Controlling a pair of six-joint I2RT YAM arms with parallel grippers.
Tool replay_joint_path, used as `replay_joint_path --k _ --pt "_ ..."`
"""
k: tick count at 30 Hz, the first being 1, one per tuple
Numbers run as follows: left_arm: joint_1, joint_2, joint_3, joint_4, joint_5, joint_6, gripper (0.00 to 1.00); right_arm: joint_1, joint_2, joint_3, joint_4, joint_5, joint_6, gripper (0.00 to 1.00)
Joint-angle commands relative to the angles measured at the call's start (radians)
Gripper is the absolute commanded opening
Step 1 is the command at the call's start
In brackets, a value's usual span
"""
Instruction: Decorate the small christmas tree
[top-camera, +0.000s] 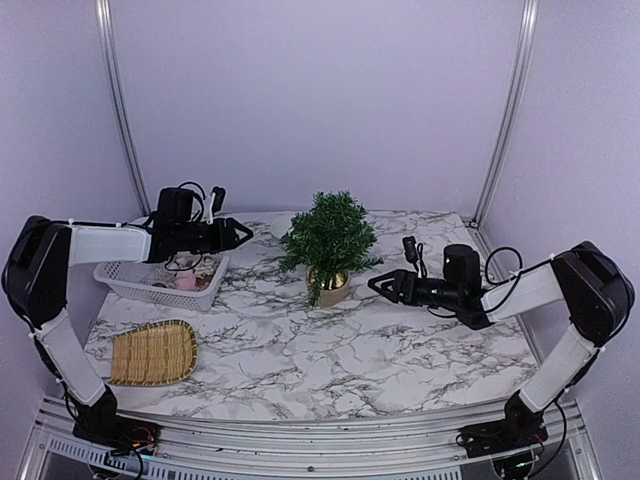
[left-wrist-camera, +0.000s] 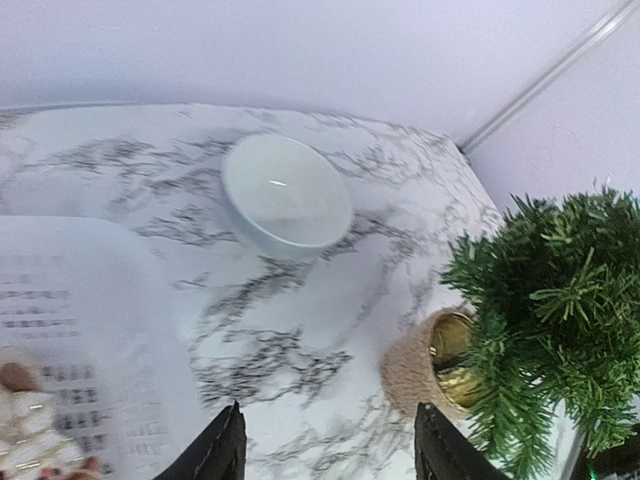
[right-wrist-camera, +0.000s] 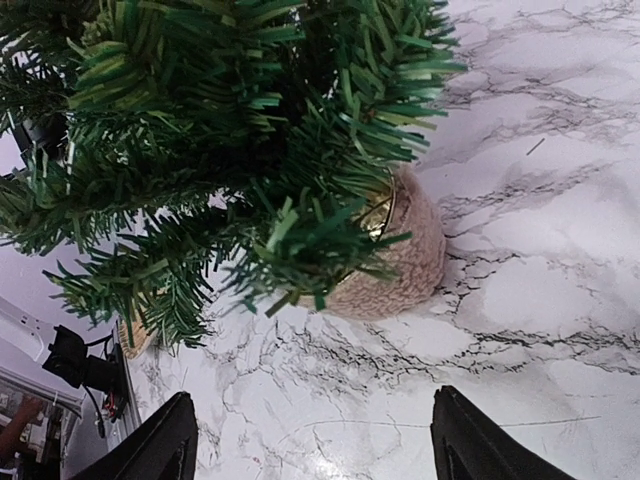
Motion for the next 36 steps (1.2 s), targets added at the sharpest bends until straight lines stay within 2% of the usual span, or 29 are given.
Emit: replay_joint_path --k 1,4,9,17,21,25,36 --pt "0.105 -0.161 -0.051 -0.139 -0.188 0.041 0.59 0.003 -0.065 0.053 -0.048 -0.003 -0.027 0.78" --pt "0.162 -0.207 -0.046 -0.296 -0.328 0.117 0.62 0.003 -0.097 0.073 -0.096 -0.003 -0.052 0.78" --pt "0.221 -0.147 -0.015 -0.447 -0.409 0.178 0.58 0.003 -0.118 0.111 -0.160 -0.013 -0.081 0.78" --pt "0.221 -0.125 -0.055 -0.456 -0.501 0.183 0.54 0.003 -0.111 0.123 -0.180 -0.021 -0.084 0.78" --pt "0.222 -0.063 0.002 -0.450 -0.478 0.230 0.47 0.003 -0.094 0.133 -0.173 -0.033 -0.076 0.77" --pt "0.224 0.043 0.127 -0.545 -0.464 0.320 0.41 0.003 -0.085 0.151 -0.181 -0.041 -0.078 0.77" --pt "0.286 0.219 0.284 -0.633 -0.327 0.416 0.37 0.003 -0.057 0.168 -0.158 -0.053 -0.066 0.77"
